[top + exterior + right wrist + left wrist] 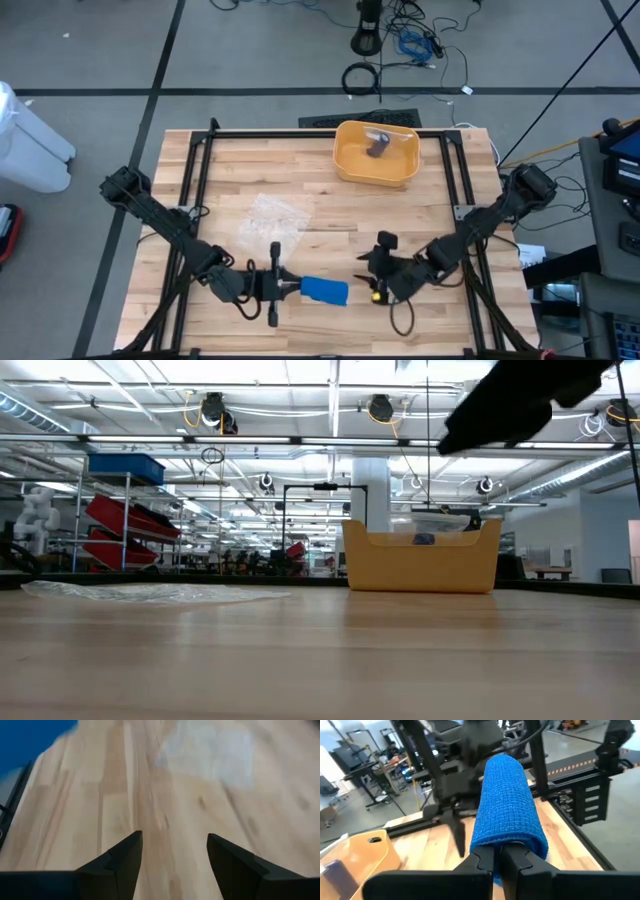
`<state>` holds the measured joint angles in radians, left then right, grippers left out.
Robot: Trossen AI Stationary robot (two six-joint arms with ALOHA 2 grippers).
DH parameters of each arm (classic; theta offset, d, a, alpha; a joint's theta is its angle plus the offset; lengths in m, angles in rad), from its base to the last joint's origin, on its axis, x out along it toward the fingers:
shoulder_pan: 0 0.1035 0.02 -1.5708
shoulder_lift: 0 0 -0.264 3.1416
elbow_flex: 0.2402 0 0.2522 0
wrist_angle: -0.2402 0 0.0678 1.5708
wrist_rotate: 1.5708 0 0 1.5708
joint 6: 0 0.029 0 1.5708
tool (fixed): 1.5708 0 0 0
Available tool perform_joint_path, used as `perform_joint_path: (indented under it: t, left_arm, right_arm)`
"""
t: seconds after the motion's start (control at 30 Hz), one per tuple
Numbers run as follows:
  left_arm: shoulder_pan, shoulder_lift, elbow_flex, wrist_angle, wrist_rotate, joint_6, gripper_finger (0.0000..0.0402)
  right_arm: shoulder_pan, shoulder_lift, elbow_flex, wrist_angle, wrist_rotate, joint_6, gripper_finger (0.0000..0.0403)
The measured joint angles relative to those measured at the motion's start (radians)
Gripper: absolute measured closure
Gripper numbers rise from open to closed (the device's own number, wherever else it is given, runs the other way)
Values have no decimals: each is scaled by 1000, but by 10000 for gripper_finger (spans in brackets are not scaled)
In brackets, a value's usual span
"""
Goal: Roll bandage
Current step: Roll the blue bandage
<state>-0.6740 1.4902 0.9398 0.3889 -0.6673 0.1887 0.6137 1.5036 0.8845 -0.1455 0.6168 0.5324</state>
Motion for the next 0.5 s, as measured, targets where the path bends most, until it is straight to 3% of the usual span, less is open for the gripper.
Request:
perform_joint_path:
  t: [0.2, 0.5]
  left_arm:
    - [-1, 0, 0, 1, -5, 0, 394]
    - [-1, 0, 0, -3, -31, -14, 394]
  right_arm:
    - [55, 0, 0, 194, 114, -153, 193]
    - [57, 24, 0, 370, 6, -212, 193]
